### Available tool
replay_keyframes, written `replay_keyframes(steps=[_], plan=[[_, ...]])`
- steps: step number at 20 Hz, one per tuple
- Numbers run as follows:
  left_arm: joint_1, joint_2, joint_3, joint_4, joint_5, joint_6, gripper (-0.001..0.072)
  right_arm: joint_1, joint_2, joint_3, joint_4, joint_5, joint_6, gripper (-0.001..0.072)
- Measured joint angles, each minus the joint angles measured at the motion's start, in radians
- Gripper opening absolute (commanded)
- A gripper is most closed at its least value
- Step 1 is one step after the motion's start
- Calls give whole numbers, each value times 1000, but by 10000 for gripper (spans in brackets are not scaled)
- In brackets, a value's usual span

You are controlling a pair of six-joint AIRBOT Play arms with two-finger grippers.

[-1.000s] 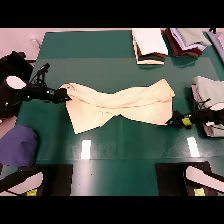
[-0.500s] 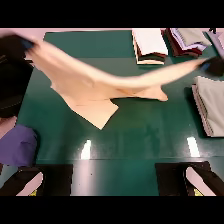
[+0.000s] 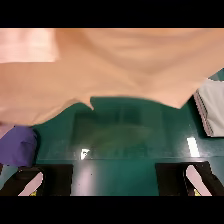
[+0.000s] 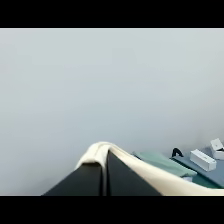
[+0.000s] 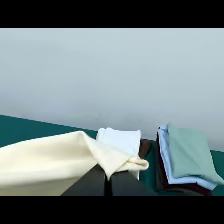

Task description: Fold the shirts.

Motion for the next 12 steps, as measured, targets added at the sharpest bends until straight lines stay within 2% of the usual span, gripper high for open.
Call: replay_keyframes(steps=[3,6,12], plan=[[0,-20,-76,56,2,-21,24,-14,-72,25,-2,56,24,13],[-2,-93,-210,77,-40,-37,25,39,-161,-74,-35,95,35,12],[-2,-410,-429,94,-139,-43,25,282,-444,-307,-299,133,62,13]])
